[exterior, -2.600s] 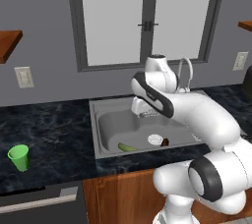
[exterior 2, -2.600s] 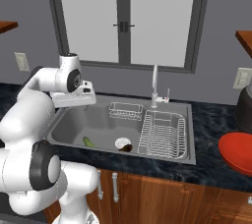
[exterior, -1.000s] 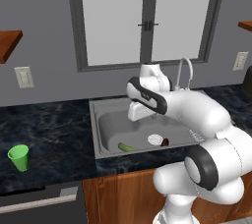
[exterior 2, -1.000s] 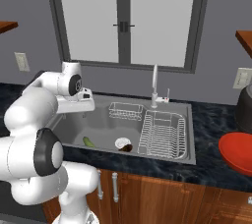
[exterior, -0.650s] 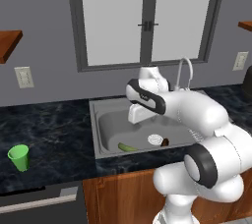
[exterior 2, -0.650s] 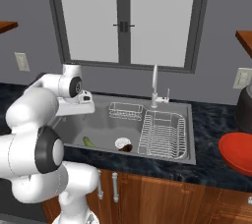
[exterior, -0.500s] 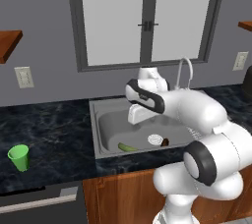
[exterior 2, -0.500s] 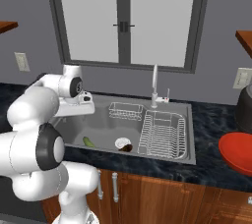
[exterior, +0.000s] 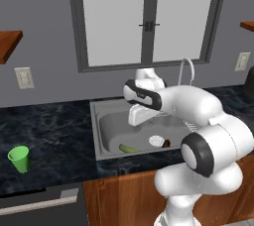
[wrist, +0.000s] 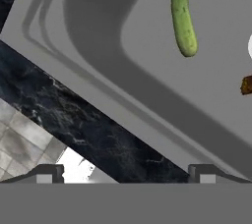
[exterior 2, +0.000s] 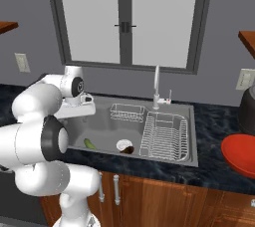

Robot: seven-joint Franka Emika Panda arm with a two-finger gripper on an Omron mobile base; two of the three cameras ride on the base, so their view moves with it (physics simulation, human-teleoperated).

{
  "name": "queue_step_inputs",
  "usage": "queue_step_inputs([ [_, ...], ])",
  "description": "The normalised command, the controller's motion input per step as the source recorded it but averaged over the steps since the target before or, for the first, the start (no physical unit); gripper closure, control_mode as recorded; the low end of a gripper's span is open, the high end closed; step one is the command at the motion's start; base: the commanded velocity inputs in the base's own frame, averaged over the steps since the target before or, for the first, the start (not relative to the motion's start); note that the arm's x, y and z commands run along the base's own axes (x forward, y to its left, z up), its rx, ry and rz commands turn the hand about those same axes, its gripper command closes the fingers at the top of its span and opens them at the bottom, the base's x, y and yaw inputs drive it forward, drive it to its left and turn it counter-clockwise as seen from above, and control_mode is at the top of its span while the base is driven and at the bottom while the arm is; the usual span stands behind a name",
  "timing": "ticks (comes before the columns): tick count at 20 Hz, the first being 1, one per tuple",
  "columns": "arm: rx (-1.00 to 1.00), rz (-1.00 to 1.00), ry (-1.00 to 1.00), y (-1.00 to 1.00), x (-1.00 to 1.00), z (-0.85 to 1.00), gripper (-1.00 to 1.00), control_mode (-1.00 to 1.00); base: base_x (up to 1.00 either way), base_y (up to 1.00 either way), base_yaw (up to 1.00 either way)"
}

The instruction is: Remove the cucumber and sweet potato from the sink. Then move the bowl and cup from the counter to the sink for washing.

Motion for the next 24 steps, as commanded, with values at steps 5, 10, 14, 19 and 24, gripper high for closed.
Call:
queue_step_inputs([
  [5,0.00,0.05,0.00,0.07,0.00,-0.11,-1.00,-1.00,0.00,0.00,0.00],
  [10,0.00,0.00,0.00,0.04,0.00,-0.17,-1.00,-1.00,0.00,0.00,0.00],
  [14,0.00,0.00,-0.02,0.02,0.00,-0.16,-1.00,-1.00,0.00,0.00,0.00],
  [19,0.00,0.00,-0.15,0.00,-0.02,-0.14,-1.00,-1.00,0.00,0.00,0.00],
  [24,0.00,0.00,-0.20,0.02,-0.01,-0.17,-1.00,-1.00,0.00,0.00,0.00],
])
